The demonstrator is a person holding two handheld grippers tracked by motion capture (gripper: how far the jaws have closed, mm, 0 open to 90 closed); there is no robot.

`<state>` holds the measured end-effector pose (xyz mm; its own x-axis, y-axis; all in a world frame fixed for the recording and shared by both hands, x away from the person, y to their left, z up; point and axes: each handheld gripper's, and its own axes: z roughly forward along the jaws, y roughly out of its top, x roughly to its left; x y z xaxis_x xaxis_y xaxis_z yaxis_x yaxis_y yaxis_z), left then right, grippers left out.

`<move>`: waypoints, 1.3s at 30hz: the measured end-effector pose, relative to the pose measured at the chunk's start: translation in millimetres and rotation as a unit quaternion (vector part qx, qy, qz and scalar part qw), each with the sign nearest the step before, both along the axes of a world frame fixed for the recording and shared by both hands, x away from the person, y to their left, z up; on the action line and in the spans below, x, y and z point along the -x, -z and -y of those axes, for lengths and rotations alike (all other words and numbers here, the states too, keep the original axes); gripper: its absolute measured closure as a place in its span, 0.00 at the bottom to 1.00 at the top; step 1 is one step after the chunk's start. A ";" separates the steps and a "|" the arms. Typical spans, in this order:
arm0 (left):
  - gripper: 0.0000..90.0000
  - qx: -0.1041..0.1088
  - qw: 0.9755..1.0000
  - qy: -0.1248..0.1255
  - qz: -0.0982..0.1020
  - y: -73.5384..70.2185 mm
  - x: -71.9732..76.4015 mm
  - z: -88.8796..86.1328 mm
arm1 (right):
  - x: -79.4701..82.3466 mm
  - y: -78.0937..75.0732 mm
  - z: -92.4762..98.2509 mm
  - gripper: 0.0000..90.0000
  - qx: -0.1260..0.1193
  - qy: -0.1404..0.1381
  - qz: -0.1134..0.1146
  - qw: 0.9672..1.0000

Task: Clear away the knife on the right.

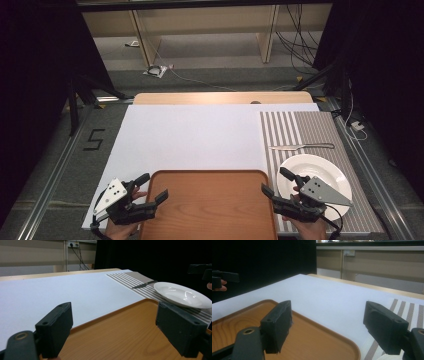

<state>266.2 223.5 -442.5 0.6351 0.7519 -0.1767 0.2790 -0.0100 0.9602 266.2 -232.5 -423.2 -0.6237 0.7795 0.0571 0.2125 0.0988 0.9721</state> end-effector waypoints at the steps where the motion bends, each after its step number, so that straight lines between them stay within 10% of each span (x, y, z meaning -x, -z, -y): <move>1: 0.16 0.002 1.000 0.001 0.000 -0.3 0.3 0.2 | 0.1 -0.1 -0.1 0.27 0.002 0.000 0.000 1.000; 39: 0.16 0.005 1.000 0.001 0.000 -1.0 0.6 -0.6 | -30.2 -9.1 35.4 0.28 0.060 0.070 0.005 0.996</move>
